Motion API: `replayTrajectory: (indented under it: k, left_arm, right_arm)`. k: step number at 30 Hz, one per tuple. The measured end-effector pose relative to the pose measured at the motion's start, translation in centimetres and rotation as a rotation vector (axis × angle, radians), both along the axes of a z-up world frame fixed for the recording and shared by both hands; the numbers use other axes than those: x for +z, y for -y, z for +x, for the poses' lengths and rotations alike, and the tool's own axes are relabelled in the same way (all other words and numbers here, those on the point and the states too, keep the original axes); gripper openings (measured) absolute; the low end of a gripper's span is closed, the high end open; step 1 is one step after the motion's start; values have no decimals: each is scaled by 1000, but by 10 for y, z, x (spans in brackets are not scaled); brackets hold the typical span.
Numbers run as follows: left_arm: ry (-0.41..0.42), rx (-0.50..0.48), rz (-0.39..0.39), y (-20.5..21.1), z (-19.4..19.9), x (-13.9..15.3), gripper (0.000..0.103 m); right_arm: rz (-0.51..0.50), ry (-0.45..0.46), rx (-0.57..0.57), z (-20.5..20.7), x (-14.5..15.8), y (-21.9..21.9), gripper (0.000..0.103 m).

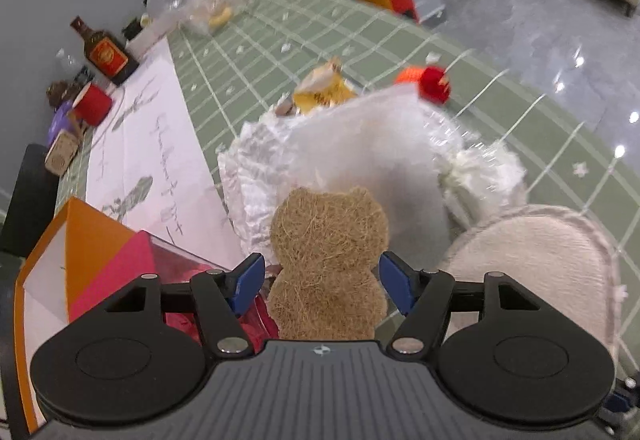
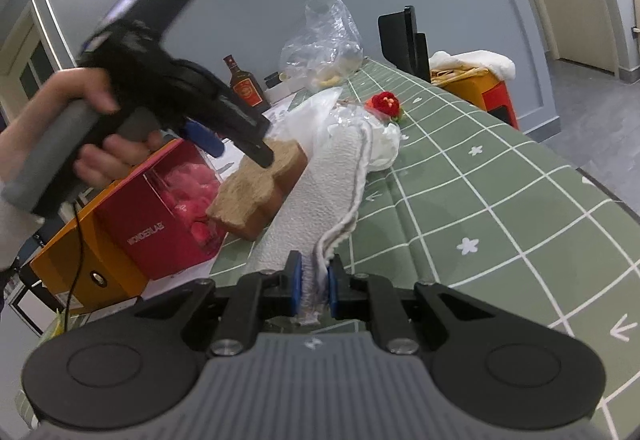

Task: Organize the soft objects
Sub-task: 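Grasp the coir bear sponge with the left tool while the right tool holds the towel, then carry the towel and coir sponge toward the orange box with both tools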

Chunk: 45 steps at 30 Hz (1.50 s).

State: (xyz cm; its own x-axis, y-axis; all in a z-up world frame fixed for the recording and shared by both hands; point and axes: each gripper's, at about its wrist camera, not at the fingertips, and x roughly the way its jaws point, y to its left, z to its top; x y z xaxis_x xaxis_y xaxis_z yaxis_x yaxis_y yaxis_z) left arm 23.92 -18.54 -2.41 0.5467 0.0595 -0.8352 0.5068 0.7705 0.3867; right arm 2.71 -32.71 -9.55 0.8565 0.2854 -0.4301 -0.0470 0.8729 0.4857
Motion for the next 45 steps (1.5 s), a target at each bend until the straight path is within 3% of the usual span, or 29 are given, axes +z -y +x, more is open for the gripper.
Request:
replayTrajectory:
  k: [7, 10, 14, 18, 21, 22, 23, 35, 45]
  left_arm:
    - [-47, 31, 35, 9, 14, -20, 80]
    - [-45, 31, 68, 11, 15, -30, 78]
    - [-26, 38, 39, 7, 14, -31, 73]
    - [-8, 38, 15, 3, 10, -28, 72]
    - [9, 33, -13, -3, 4, -20, 71]
    - [16, 33, -30, -5, 1, -16, 71]
    - [24, 35, -51, -8, -2, -11, 71]
    - [191, -76, -377, -52, -61, 70, 71]
    - [297, -55, -537, -110, -98, 120, 71]
  right_arm:
    - [28, -13, 4, 4, -6, 7, 12]
    - [29, -35, -7, 8, -7, 8, 30]
    - [39, -38, 32, 16, -6, 6, 49]
    - [82, -58, 71, 27, -7, 2, 52]
    - [50, -61, 83, 30, -6, -5, 44]
    - [27, -76, 98, 31, -7, -8, 22]
    - [18, -82, 109, 32, -8, -10, 15]
    - [86, -33, 69, 8, 7, -1, 11]
    - [103, 34, 64, -6, 38, -8, 11]
